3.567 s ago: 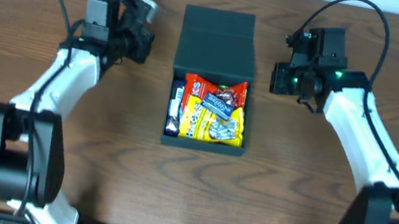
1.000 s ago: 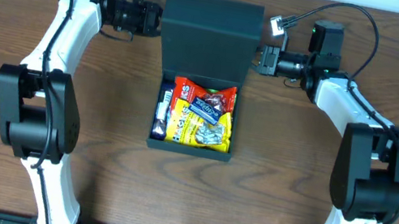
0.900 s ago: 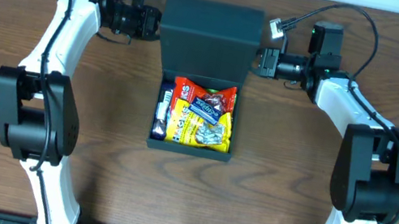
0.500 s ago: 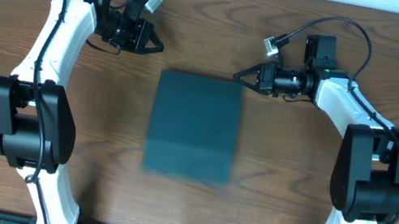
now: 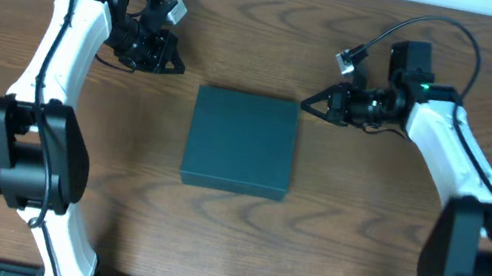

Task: Pack container

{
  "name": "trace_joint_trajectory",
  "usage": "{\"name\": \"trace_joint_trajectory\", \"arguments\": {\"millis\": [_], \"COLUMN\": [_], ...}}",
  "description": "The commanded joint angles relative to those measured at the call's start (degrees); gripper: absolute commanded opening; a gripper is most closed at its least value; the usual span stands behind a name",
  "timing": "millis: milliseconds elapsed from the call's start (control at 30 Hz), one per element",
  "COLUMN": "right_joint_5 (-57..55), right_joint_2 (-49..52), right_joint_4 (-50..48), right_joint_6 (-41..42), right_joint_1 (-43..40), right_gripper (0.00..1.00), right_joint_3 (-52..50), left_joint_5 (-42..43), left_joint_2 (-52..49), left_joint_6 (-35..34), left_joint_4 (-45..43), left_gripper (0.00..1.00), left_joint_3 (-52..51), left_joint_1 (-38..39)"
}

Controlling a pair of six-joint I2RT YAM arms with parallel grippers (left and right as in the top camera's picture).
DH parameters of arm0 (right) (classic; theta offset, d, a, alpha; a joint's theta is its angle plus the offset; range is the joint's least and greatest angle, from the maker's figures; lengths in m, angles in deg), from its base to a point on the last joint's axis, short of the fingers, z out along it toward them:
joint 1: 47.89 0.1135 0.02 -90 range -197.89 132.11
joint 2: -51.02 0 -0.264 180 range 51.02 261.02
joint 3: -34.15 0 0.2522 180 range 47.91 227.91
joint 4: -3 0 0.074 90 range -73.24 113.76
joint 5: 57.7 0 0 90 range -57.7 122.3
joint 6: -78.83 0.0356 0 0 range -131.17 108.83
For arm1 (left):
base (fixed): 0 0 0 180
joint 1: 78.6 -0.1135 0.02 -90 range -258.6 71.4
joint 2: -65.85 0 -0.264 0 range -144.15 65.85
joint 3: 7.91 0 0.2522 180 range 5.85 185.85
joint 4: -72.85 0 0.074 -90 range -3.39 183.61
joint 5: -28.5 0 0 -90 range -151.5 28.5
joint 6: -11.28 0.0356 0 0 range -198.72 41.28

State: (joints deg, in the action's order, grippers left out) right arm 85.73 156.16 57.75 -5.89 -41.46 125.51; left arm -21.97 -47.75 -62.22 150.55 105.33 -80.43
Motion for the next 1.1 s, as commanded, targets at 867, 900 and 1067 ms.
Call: {"name": "trace_joint_trajectory", "arguments": {"millis": [867, 900, 1067], "right_joint_5": [-17.1, -18.3, -20.7], "right_joint_2": [-57.3, -59.7, -66.3], "right_joint_4": [40.0, 40.7, 41.8], "right_joint_6": [-20.2, -20.2, -20.1], "right_joint_1": [-0.5, -0.5, -0.5], "right_gripper": [0.02, 0.02, 0.38], "right_joint_3": [0.4, 0.4, 0.4], "left_joint_5": [2.0, 2.0, 2.0], "left_joint_2": [58.4, 60.5, 66.6], "left_joint_6": [2.6, 2.6, 2.6], "left_joint_4": [19.4, 19.4, 19.4], "left_gripper": [0.06, 0.06, 0.06], "left_joint_3": [-7.2, -7.6, -8.0], "left_joint_1": [0.0, 0.0, 0.0]}}
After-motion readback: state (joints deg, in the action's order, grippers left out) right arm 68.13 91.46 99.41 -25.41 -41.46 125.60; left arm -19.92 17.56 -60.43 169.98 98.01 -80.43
